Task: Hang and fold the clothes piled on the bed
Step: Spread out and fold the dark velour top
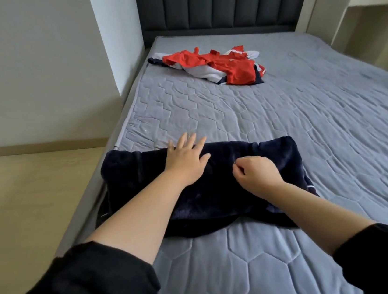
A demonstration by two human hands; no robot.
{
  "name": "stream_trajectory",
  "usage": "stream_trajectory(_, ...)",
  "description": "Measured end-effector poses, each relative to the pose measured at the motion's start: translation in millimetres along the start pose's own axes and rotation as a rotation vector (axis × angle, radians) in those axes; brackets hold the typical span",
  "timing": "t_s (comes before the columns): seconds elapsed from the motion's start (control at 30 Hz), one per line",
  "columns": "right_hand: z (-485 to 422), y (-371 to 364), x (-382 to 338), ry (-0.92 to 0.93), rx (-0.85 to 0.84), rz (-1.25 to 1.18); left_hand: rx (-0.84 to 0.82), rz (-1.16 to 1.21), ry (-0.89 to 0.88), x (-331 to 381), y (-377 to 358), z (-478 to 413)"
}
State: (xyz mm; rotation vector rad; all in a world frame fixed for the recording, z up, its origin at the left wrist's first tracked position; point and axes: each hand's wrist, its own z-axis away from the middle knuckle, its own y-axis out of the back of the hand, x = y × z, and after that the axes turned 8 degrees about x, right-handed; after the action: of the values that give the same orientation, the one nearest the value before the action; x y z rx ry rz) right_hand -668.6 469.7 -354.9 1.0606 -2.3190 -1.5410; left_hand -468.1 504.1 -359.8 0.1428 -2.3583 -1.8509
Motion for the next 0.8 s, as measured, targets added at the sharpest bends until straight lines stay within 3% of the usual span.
stream_trajectory(0.07,-8.7,-9.8,1.9,0.009,0.160,-0.085,-0.049,-0.020,-0.001,6.9,-24.2,1.7)
stream_trajectory(0.17,-22.3,-26.8,31.0,-0.029,-0.071,0.103,-0.019,0.000,0.029,4.6,-49.1,12.6)
stream_trajectory(0.23,-21.8,-30.9,66.8,-0.263,-0.239,0.180,-0.004,0.008,0.069,1.2,-57.2,15.6)
stream_trajectory(0.3,-15.3,-32.3,100.3,-0.524,-0.305,0.086,0.023,0.003,0.094,4.3,-61.2,16.6)
stream_trajectory(0.37,-9.7,-34.7,116.8,-0.656,-0.268,0.054,0.042,-0.015,0.095,9.2,-64.5,16.3)
stream_trajectory(0.5,-11.3,-34.9,121.7,-1.002,0.016,-0.077,0.075,-0.032,0.096,11.3,-69.3,17.6)
stream_trajectory(0.7,-20.3,-24.2,152.2,-1.067,0.255,-0.340,0.100,-0.022,0.073,6.9,-71.1,15.9)
stream_trajectory(0.8,-14.9,-29.9,153.0,-1.131,0.133,-0.273,0.110,0.008,0.065,7.4,-70.2,17.5)
